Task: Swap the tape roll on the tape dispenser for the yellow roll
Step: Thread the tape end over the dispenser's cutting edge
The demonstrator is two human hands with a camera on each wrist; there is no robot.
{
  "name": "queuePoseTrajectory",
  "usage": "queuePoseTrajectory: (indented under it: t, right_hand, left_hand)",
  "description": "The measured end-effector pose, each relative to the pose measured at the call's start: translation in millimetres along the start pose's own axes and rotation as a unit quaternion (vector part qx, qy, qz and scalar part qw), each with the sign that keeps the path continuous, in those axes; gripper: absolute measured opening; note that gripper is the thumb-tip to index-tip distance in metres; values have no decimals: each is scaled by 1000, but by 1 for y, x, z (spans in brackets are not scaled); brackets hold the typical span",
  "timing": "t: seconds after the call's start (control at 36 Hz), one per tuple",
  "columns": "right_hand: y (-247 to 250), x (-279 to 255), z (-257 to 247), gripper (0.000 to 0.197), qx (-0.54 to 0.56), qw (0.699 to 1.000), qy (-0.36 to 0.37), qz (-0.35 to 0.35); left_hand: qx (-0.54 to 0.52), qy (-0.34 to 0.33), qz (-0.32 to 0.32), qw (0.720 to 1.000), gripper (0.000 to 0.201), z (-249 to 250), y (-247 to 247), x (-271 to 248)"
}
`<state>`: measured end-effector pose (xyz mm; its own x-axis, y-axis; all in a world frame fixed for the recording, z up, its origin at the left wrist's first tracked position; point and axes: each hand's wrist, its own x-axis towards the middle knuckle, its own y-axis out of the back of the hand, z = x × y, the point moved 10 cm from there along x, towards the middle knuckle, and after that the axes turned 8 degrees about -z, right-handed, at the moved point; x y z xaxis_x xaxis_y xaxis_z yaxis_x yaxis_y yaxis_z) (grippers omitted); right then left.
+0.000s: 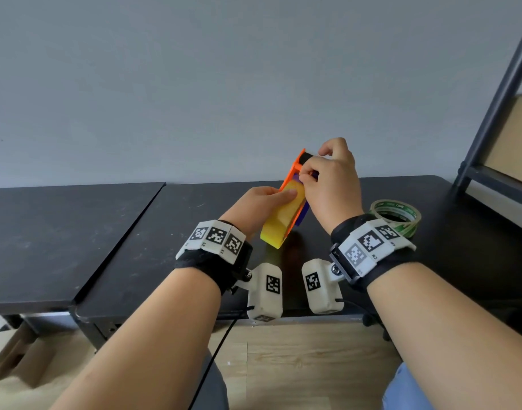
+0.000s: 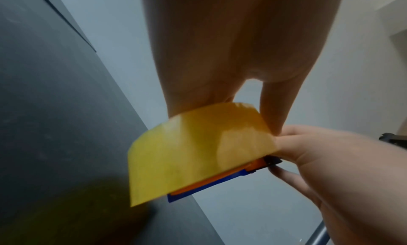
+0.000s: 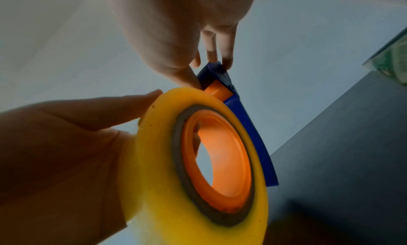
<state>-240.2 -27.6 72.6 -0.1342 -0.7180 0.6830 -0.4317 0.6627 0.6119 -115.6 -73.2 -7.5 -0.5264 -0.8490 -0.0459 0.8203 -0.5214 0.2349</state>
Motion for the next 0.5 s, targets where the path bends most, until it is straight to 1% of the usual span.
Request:
queuePoseTrajectory:
  t: [0.08, 0.17, 0.22, 0.31, 0.36, 0.42, 0.5]
  right_hand:
    - [0, 1, 3, 12, 4, 1000, -17, 3]
    - [2, 2, 4, 12, 3, 1000, -22, 6]
    - [3, 2, 1, 12, 6, 1000, -15, 2]
    - [2, 2, -3, 14, 15, 1000, -8, 1]
    - [2, 1, 2, 18, 30, 999, -21, 4]
    - [3, 2, 6, 18, 40, 999, -32, 3]
    - [1, 4, 7, 13, 43, 999, -22, -1]
  left_hand:
    - [-4, 0, -19, 1000, 39, 1, -3, -2]
    - [5, -2, -29, 1000, 22, 2, -5, -1]
    - [4, -1, -38, 999, 16, 1, -7, 0]
    - [-13, -3, -57, 998, 24, -2, -9, 2]
    - [-13, -4, -71, 997, 31, -3, -12, 4]
    - [-12, -5, -78, 997, 29, -3, -13, 4]
    - [-28, -5, -80, 996, 28, -3, -13, 5]
